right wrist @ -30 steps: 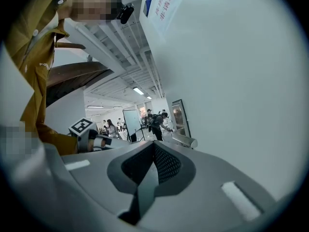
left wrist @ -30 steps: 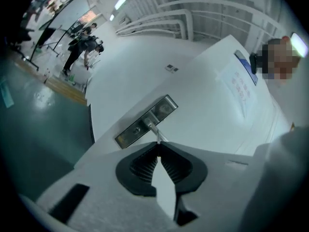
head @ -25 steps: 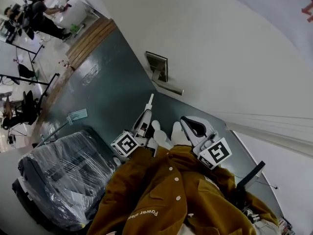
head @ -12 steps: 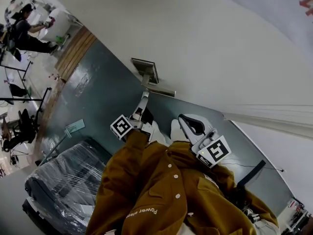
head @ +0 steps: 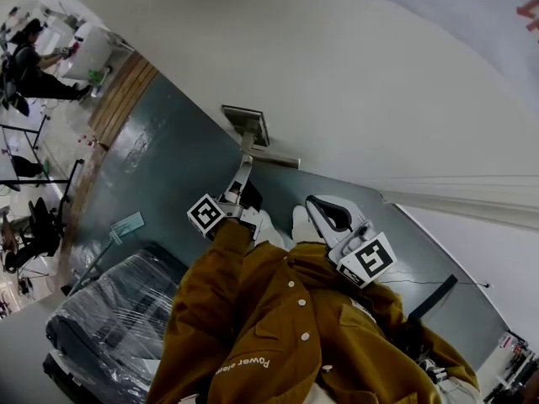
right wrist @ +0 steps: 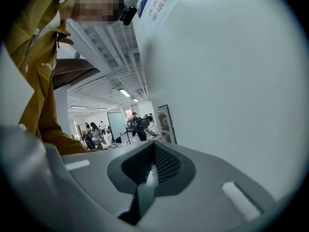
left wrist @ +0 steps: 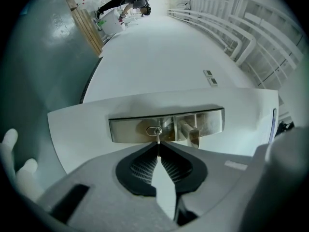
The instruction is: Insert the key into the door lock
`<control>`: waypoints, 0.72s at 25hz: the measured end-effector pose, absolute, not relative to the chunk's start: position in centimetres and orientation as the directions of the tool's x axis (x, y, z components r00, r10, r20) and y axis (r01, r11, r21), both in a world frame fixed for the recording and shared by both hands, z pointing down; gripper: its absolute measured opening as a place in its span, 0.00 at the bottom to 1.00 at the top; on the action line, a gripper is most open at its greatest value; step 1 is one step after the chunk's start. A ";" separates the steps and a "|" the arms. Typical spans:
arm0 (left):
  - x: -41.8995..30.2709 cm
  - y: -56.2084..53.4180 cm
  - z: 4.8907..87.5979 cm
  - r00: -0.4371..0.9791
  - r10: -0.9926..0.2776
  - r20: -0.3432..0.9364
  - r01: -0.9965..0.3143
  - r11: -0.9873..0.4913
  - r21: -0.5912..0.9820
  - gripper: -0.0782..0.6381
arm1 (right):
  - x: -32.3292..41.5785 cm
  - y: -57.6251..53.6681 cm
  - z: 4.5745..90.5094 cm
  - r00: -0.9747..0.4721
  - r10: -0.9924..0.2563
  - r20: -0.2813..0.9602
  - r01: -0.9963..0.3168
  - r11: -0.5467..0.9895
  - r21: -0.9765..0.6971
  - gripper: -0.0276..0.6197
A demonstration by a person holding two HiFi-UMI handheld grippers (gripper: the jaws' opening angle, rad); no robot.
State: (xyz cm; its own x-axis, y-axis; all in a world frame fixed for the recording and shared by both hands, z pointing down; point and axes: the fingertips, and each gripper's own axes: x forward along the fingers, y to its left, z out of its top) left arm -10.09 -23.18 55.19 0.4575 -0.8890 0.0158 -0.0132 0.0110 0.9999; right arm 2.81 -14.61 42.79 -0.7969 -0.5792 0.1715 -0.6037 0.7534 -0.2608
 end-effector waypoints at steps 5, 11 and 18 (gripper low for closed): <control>-9.9 -23.3 55.4 0.488 -0.873 0.005 -0.004 0.003 1.000 0.14 | 2.5 -14.0 42.7 -0.797 -0.578 0.176 -0.603 0.754 -0.260 0.05; -9.7 -24.9 56.5 0.519 -0.852 -0.064 0.112 -0.006 0.994 0.14 | 1.7 -13.4 43.1 -0.797 -0.577 0.177 -0.603 0.755 -0.256 0.05; -8.8 -26.8 55.5 0.585 -0.809 -0.058 -0.019 -0.085 0.996 0.15 | 1.9 -12.6 43.5 -0.781 -0.597 0.184 -0.624 0.741 -0.247 0.05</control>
